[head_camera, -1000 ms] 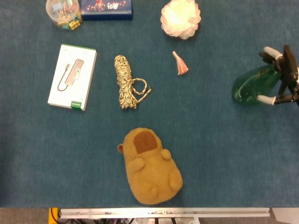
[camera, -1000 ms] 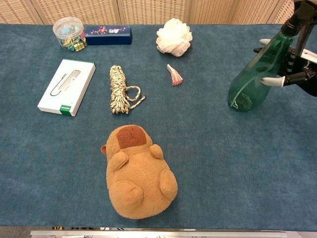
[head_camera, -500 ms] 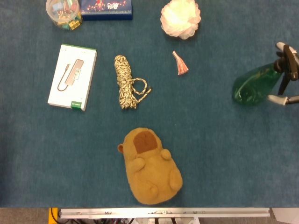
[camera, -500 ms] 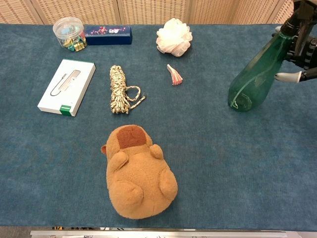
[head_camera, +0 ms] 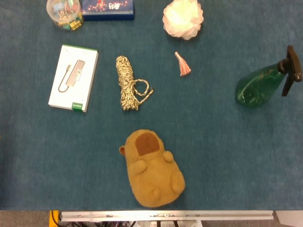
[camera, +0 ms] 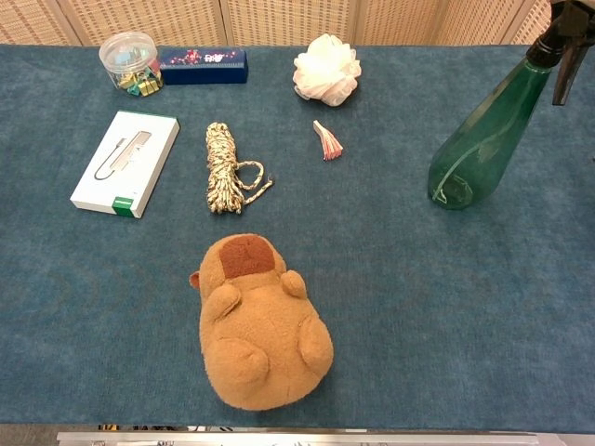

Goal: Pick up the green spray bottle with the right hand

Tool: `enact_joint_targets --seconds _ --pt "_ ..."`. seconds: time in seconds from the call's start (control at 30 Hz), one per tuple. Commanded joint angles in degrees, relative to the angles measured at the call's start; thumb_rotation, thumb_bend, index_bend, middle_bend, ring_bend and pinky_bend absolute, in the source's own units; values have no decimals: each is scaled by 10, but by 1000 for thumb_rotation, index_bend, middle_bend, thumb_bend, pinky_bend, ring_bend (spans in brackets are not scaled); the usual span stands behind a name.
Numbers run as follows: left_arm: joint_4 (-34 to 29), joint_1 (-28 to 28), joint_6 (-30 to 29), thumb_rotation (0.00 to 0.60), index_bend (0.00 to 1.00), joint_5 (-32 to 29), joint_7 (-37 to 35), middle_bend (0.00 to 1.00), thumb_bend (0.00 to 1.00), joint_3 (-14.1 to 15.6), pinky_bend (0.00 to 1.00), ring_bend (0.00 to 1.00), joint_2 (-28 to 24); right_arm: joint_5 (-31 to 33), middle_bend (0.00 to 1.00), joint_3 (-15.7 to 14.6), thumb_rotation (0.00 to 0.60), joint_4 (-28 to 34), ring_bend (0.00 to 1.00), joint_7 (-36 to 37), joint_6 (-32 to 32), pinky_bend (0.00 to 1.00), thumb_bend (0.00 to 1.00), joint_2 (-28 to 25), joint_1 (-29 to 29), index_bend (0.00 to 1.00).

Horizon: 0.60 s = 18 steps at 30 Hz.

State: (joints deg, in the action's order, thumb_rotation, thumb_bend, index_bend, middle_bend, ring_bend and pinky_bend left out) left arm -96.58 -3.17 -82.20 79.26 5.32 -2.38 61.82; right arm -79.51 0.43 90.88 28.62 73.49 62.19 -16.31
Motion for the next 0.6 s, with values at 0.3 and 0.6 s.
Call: enact_joint_targets --seconds 0.3,0.6 --pt "5 -3 1 600 294 4 -1 386 82 0 389 295 4 143 124 11 600 85 0 -447 164 90 0 32 104 158" --pt "22 -13 26 600 302 -13 -18 387 82 -4 389 295 11 157 124 35 600 67 0 -383 106 90 0 6 103 160"
